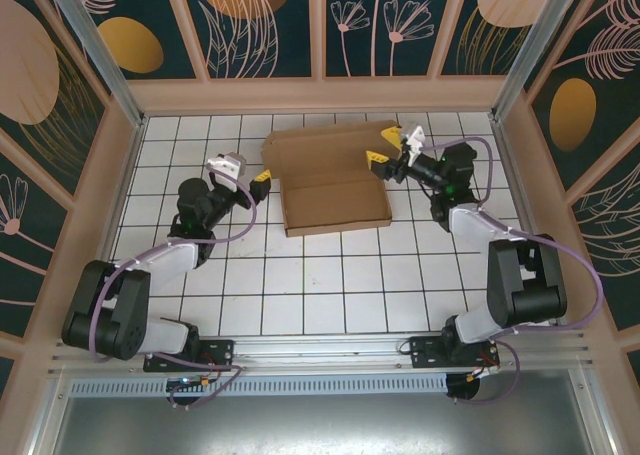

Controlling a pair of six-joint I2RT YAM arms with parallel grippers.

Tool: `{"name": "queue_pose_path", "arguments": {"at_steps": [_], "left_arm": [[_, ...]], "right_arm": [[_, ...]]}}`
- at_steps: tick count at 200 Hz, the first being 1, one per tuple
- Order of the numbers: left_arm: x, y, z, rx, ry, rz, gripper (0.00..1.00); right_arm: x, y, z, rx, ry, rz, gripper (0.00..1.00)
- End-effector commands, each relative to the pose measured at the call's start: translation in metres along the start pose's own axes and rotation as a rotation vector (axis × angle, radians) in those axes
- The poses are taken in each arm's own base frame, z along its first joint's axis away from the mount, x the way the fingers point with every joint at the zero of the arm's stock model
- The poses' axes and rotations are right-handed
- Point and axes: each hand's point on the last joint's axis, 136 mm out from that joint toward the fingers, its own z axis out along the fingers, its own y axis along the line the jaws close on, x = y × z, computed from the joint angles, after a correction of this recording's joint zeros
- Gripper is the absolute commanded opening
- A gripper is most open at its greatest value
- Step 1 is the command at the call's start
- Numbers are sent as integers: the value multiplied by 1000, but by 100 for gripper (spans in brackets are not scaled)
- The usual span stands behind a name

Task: Fold the paper box

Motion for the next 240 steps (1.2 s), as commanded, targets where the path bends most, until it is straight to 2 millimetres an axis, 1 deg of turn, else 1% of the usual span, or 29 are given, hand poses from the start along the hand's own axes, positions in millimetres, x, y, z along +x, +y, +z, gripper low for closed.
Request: {"name": "queue_pose_path", "arguments": {"at_steps": [1,20,28,46,80,93,118,137,152,172,188,199,221,233,234,236,240], "left_arm": [[-10,5,7,34,-29,54,80],[-11,14,12,20,-7,75,80],[-12,18,13,3,-1,92,79],[-14,26,12,-11,-10,92,79],[-6,12,31,126,44,94,75],[-4,15,39,134,54,90,74],[-1,17,48,143,63,90,72],[4,18,54,157,80,88,71],[8,22,59,147,101,87,71],[11,25,65,144,114,87,71],[13,26,69,150,128,82,70],[14,26,72,159,133,81,69],[15,27,75,162,151,89,66],[13,27,75,165,152,96,65],[20,27,77,167,163,90,65],[25,28,78,168,174,85,64],[27,28,79,172,180,84,64]], "right_arm": [[-22,-17,-14,46,-103,-99,67],[-24,-45,-32,92,-120,-79,67],[-24,-52,-40,87,-125,-76,67],[-13,-62,-47,83,-86,-94,65],[16,-73,-52,55,7,-59,67],[25,-77,-53,44,24,-30,67],[46,-80,-45,3,88,26,66],[73,-86,-34,25,194,21,65],[87,-92,-28,44,231,34,66],[96,-103,-20,58,238,65,66],[99,-104,-13,30,231,85,66],[101,-102,-7,-3,229,97,65],[111,-95,6,-52,259,111,64],[114,-91,12,-70,267,110,63],[114,-91,12,-70,268,111,63],[114,-91,13,-71,268,111,63],[114,-90,14,-74,267,112,62]]}}
